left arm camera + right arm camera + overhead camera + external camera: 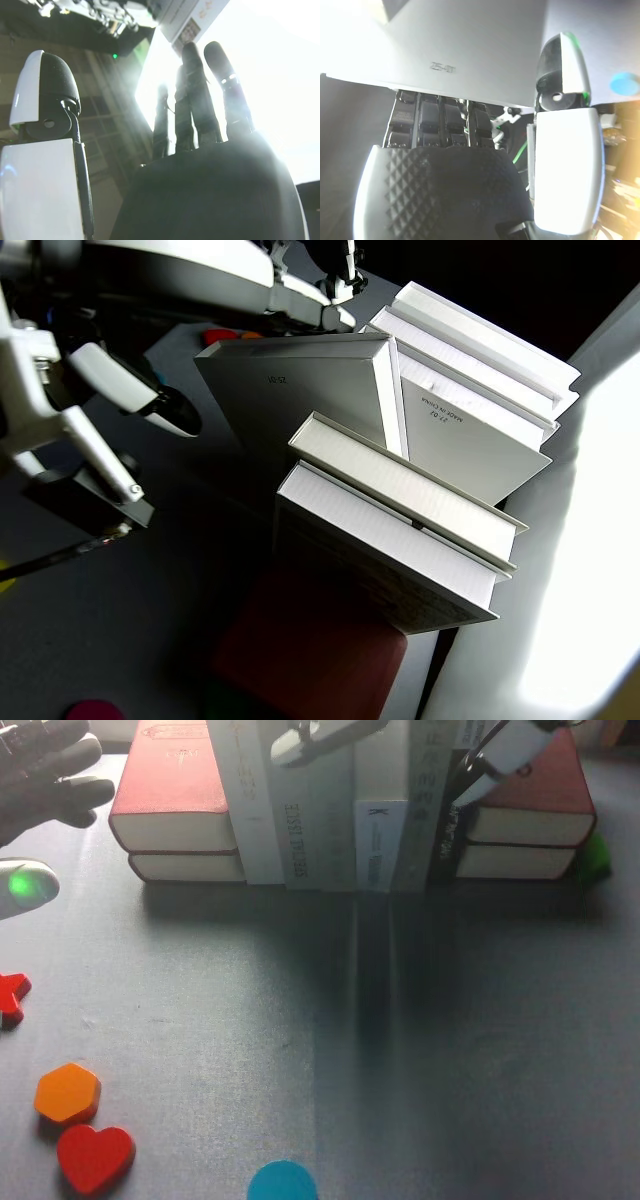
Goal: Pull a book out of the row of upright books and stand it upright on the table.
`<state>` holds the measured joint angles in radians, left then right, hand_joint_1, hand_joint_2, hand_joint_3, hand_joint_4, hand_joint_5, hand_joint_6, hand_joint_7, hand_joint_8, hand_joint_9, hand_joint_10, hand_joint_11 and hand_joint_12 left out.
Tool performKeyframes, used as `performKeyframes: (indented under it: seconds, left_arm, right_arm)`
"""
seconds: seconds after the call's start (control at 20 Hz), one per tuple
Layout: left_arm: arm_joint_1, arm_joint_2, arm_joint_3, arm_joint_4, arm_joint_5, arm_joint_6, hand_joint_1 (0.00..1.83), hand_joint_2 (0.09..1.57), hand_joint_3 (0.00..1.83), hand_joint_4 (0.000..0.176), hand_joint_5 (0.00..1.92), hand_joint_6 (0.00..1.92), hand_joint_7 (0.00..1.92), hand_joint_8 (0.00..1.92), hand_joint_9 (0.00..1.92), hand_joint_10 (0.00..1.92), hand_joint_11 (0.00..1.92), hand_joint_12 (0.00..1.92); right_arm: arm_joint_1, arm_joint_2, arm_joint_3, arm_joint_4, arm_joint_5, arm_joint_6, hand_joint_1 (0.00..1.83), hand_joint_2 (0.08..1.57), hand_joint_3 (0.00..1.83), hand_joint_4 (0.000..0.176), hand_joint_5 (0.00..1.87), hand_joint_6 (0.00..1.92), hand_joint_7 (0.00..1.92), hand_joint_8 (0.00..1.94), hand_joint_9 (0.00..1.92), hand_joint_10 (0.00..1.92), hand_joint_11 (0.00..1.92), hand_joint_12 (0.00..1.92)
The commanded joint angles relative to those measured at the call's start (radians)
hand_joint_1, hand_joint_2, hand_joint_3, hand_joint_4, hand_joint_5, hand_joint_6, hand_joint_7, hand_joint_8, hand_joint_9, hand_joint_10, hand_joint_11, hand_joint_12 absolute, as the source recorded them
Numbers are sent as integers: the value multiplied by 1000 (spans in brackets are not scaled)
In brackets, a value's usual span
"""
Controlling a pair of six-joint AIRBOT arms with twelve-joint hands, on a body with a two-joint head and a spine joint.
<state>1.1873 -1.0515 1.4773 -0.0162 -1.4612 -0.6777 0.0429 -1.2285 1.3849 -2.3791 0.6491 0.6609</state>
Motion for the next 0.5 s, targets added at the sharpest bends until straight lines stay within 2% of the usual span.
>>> performKeyframes:
  seconds: [0.0,0.05,0.1,0.15,0.2,0.25,0.3,0.35,0.4,0.45]
  left_arm:
    - [-5,-11,7,-47,-120,-9,1028,967,0,72,306,8,330,13,494,46,0,1331]
    - [-6,-16,10,-47,-121,-9,1033,970,0,68,321,13,347,18,503,49,0,1333]
    - [-5,-16,10,-47,-122,-9,1033,973,0,67,331,17,340,14,513,52,3,1333]
    - [-5,-16,8,-47,-122,-9,1028,978,2,67,333,17,346,16,521,55,5,1334]
    - [-5,-16,8,-47,-123,-9,1020,977,1,69,322,12,352,18,520,54,10,1338]
    - [-5,-16,8,-47,-123,-9,1022,978,2,73,318,9,357,19,523,55,11,1339]
    - [-5,-17,8,-47,-123,-9,1033,973,0,72,329,13,366,21,531,58,20,1339]
    - [-5,-17,7,-47,-123,-9,1043,972,0,69,326,11,363,19,529,56,19,1337]
    - [-5,-18,7,-47,-123,-9,1043,972,0,69,326,11,363,19,529,56,19,1337]
    - [-5,-21,7,-47,-123,-9,1040,972,0,69,327,11,364,19,530,56,18,1336]
  right_arm:
    - [1,-6,9,27,-67,-3,1092,881,8,59,198,23,0,0,0,0,0,479]
    - [-3,-12,15,27,-67,-3,1099,894,14,52,240,33,0,0,0,0,0,526]
    - [-5,-16,18,27,-67,-2,1094,903,11,60,266,25,0,0,0,0,0,587]
    - [-5,-16,17,27,-67,-1,1121,902,6,59,322,30,0,0,0,0,0,686]
    - [-5,-16,16,27,-66,0,1147,899,2,36,409,48,53,9,56,20,0,886]
    - [-6,-16,16,27,-65,1,1187,904,2,15,488,68,125,21,107,37,0,988]
    - [-6,-16,15,27,-65,2,1336,942,11,0,757,178,413,113,459,229,36,1418]
    - [-6,-16,15,27,-64,6,1195,1105,0,0,889,874,637,169,608,351,112,1535]
    - [-6,-18,15,30,-64,12,1195,1105,0,0,889,874,637,169,608,351,112,1535]
    - [-7,-22,18,43,-59,12,1204,1193,0,0,914,1154,673,1022,734,529,239,1585]
